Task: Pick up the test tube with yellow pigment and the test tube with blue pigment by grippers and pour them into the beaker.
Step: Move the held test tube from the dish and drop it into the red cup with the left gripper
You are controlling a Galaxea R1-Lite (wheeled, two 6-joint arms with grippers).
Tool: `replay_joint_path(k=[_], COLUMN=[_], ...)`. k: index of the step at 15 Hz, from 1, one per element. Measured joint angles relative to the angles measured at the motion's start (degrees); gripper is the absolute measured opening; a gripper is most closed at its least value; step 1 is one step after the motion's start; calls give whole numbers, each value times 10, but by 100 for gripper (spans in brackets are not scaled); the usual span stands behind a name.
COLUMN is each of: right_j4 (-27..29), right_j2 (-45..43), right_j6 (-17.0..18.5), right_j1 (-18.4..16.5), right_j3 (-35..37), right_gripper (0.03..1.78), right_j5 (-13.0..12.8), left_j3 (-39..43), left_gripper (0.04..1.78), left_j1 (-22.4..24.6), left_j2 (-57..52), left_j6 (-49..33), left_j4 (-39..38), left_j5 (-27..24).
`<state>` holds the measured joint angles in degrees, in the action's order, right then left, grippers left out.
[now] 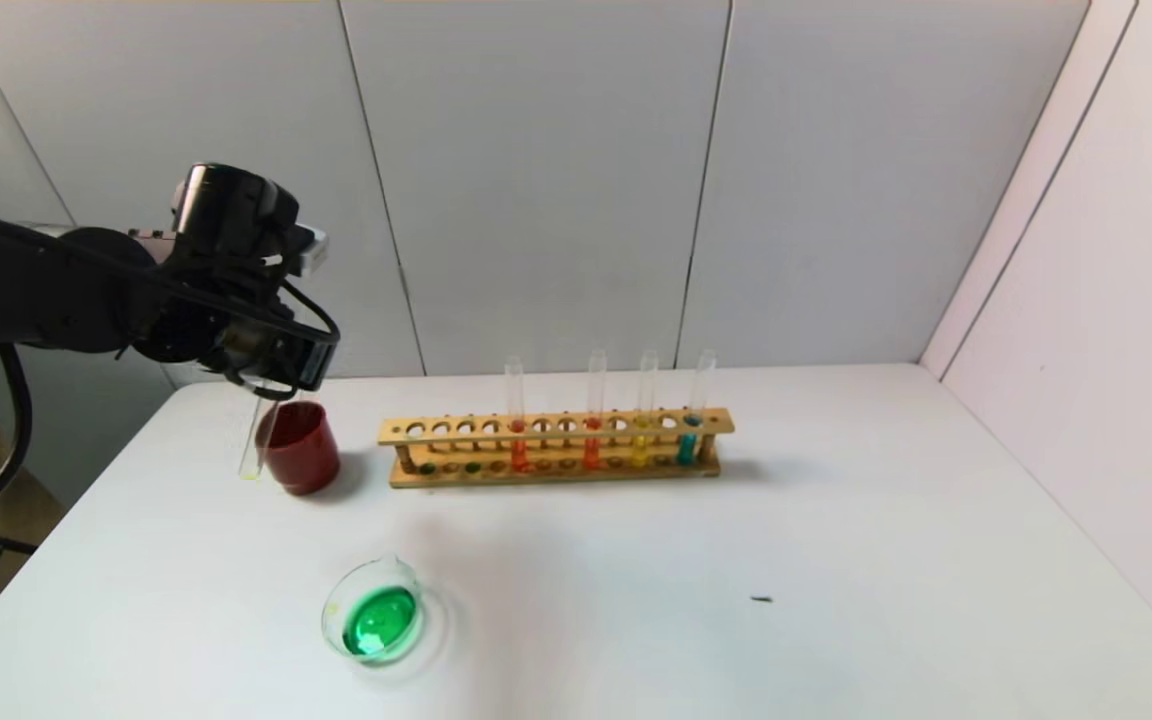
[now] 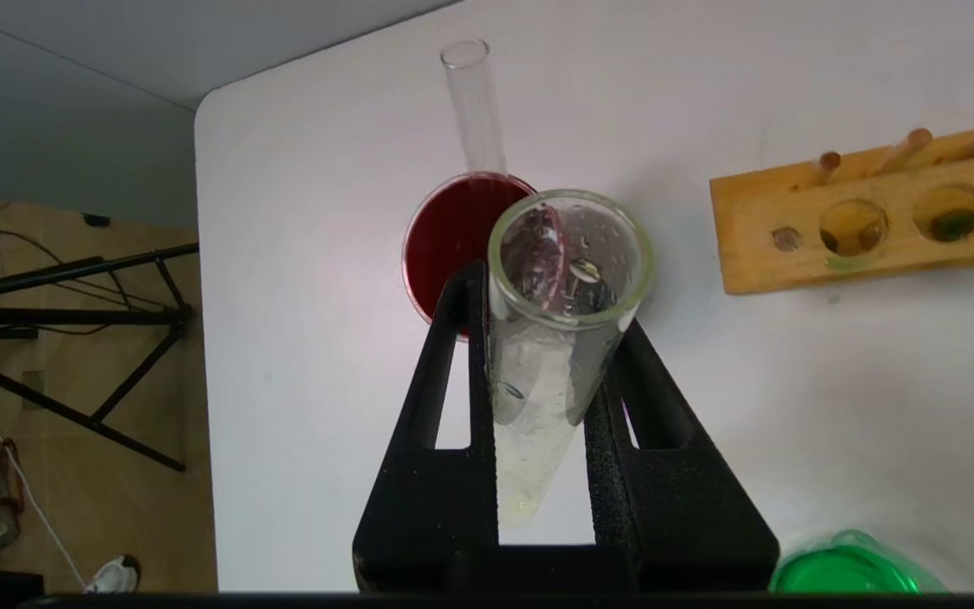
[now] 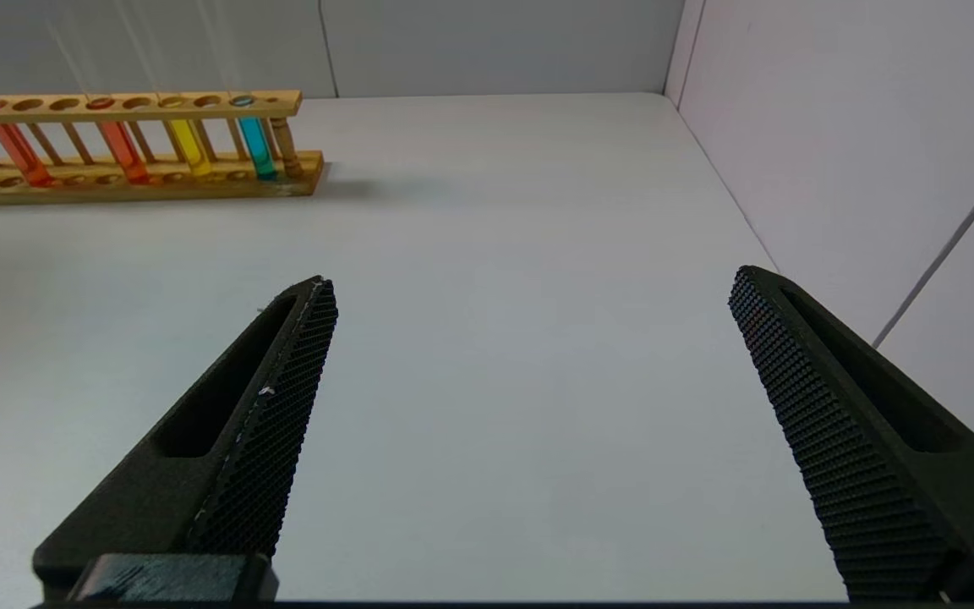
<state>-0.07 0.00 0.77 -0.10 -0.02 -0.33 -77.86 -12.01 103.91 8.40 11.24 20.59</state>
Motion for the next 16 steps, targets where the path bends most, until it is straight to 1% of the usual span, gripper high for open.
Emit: replay_joint_path(k=[4, 7, 12, 16], right_j4=[0, 0, 0, 0], right_j2=[0, 0, 0, 0], right_j6=[0, 0, 0, 0], right_j1=[0, 0, 0, 0], right_j3=[0, 0, 0, 0], right_gripper=[170, 170, 170, 170], right_j5=[0, 0, 0, 0], left_j3=[-39, -54, -63, -55], left_gripper=[34, 34, 34, 34], left_j1=[47, 67, 76, 77], left_j2=[36, 64, 104, 124], left_j6=[-2, 0, -3, -6], left_j4=[-64, -112, -166, -175], left_j5=[-38, -47, -43, -47])
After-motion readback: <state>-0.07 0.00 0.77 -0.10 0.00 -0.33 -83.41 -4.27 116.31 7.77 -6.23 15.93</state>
